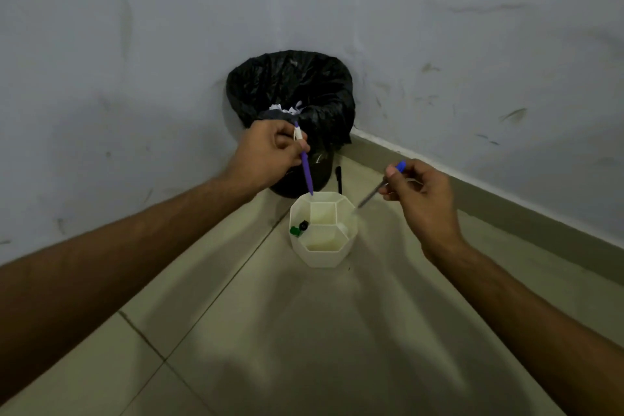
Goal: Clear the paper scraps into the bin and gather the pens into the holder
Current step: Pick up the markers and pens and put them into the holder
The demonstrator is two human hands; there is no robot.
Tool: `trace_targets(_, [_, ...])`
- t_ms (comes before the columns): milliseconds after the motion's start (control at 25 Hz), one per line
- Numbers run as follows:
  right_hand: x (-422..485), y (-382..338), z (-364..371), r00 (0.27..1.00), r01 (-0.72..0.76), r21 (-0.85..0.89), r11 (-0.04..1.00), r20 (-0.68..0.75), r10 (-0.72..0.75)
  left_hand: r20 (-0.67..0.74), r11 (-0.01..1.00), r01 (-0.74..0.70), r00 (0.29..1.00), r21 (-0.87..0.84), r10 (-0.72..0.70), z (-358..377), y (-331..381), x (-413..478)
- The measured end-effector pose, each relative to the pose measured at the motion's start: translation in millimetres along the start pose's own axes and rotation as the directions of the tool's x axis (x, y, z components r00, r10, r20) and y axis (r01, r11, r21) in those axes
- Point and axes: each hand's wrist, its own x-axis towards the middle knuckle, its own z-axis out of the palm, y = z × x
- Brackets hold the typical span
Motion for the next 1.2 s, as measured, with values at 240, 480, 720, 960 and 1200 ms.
trace_targets(240, [23, 16, 12, 0.997, 0.039, -0.042, 0.998, 0.066, -0.036, -0.032, 0.951, -0.108, 0.992, 0.288, 0.123, 41, -29, 15])
trace_targets(480, [57, 30, 39, 0.976, 0.113, -0.152, 0.982, 0.204, -0.081, 0.045, 0.865, -0.106, 0.994, 0.491, 0.096, 55, -55, 22])
trace_targets(720, [68, 44, 66, 0.925, 0.264, -0.393, 0.881, 0.363, -0.115, 0.153, 0.798, -0.116, 0.988, 0.591, 0.03, 56, -65, 19])
trace_targets(960, [64, 52, 65, 0.924, 0.273, -0.498, 0.823, 0.373, -0.081, 0.211, 0.75, -0.164, 0.977, 0.64, 0.034, 44, -56, 14])
trace_targets(1200, [37, 51, 2, 0.985, 0.082, -0.421, 0.903, 0.171, -0.009, 0.156, 0.766, -0.185, 0.981, 0.616, 0.111, 29, -33, 17])
